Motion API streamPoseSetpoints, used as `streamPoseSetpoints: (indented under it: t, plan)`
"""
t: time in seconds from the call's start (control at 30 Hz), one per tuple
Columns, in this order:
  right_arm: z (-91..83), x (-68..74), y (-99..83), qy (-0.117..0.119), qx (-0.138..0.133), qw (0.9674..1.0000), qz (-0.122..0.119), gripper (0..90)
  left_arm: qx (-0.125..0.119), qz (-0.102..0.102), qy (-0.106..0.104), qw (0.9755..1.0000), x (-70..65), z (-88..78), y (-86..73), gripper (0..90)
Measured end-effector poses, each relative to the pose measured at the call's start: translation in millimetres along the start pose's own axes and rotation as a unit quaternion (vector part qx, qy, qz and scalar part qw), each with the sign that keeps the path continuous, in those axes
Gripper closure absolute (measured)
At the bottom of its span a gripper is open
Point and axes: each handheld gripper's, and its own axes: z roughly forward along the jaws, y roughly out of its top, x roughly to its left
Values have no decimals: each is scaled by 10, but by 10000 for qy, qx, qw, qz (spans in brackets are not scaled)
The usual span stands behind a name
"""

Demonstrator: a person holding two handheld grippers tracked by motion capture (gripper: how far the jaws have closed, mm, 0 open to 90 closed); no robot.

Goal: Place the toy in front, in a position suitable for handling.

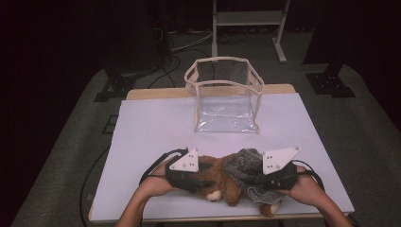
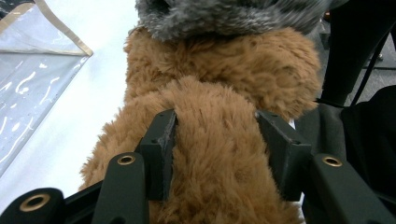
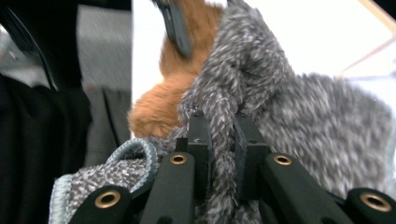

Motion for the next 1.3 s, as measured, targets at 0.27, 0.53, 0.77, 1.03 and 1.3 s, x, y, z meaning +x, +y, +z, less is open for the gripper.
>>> streamPoseSetpoints:
  t: [0.27, 0.53, 0.77, 1.03, 1.3]
  plan:
    - [-290, -76, -89, -323, -123, 9991, 242, 784, 25, 68, -19, 10000, -5, 22, 20, 498]
    - [-142, -247, 304, -57, -276, 9996, 47, 782, 50, 126, -12, 9999, -28, 28, 32, 497]
    - [216, -238, 226, 250, 178, 9995, 68, 786, 47, 121, -41, 9999, -38, 24, 16, 478]
    - [181, -196, 46, 228, -17, 9995, 234, 792, 101, 96, 152, 9998, -42, -87, 49, 381]
    - [172, -176, 64, 229, 47, 9994, 247, 792, -12, -192, 58, 9998, 4, -139, -87, 467]
